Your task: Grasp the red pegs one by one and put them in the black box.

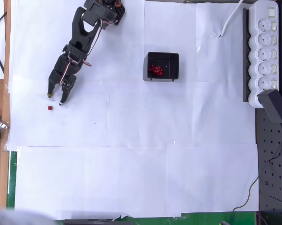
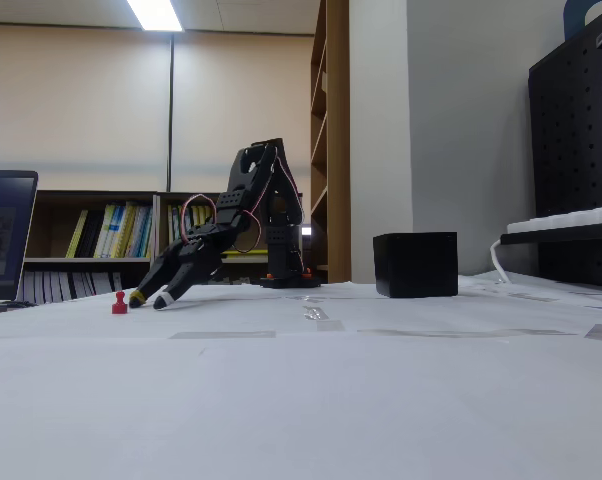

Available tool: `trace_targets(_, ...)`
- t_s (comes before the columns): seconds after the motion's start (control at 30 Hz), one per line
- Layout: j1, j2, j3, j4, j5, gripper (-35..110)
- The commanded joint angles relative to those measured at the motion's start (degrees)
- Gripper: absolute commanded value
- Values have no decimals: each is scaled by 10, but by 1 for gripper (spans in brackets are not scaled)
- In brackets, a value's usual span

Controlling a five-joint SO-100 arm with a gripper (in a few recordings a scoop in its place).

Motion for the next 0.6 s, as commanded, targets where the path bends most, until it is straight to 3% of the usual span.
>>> trace_targets(0.0, -4, 21, 24, 4, -5, 18)
trace_targets(0.57, -17, 83, 95, -11, 10, 18)
